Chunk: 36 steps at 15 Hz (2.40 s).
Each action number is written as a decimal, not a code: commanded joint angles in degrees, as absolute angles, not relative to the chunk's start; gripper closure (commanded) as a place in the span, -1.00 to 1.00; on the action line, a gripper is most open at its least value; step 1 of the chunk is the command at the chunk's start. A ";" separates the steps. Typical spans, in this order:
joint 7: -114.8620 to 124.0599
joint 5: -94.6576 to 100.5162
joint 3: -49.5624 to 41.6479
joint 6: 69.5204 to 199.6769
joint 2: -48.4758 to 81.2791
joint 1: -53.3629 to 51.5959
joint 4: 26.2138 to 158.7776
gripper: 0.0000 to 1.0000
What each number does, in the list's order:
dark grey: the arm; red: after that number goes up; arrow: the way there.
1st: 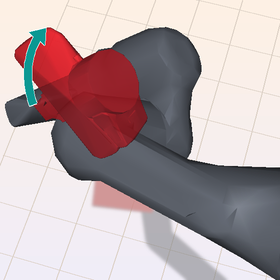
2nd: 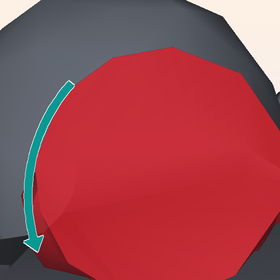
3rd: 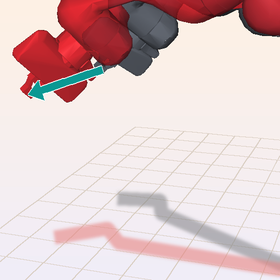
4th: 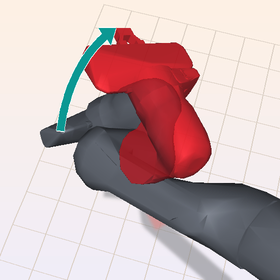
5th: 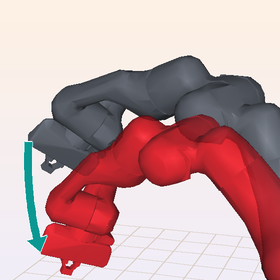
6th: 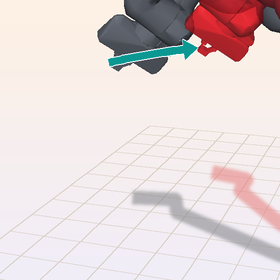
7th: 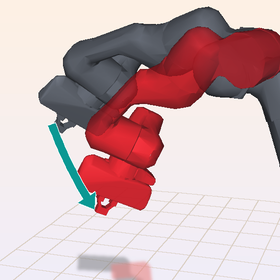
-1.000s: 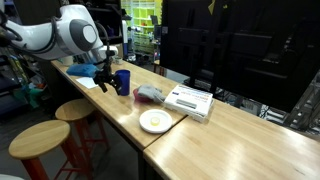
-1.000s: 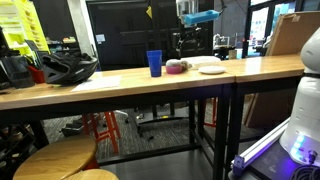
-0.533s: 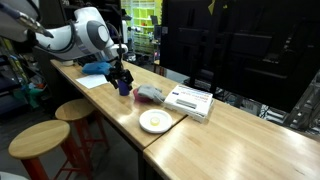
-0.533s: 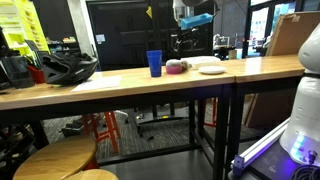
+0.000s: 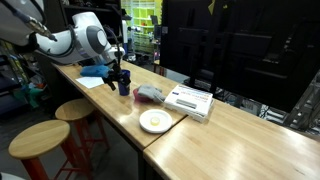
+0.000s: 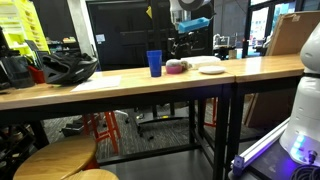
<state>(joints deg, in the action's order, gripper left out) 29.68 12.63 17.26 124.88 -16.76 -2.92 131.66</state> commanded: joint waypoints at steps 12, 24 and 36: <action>28.78 19.87 15.72 133.51 -14.49 -2.18 131.16 -1.00; 26.14 23.29 12.40 137.98 -7.47 -1.95 125.51 -1.00; 26.42 22.73 10.96 137.82 -6.56 -3.34 125.86 -1.00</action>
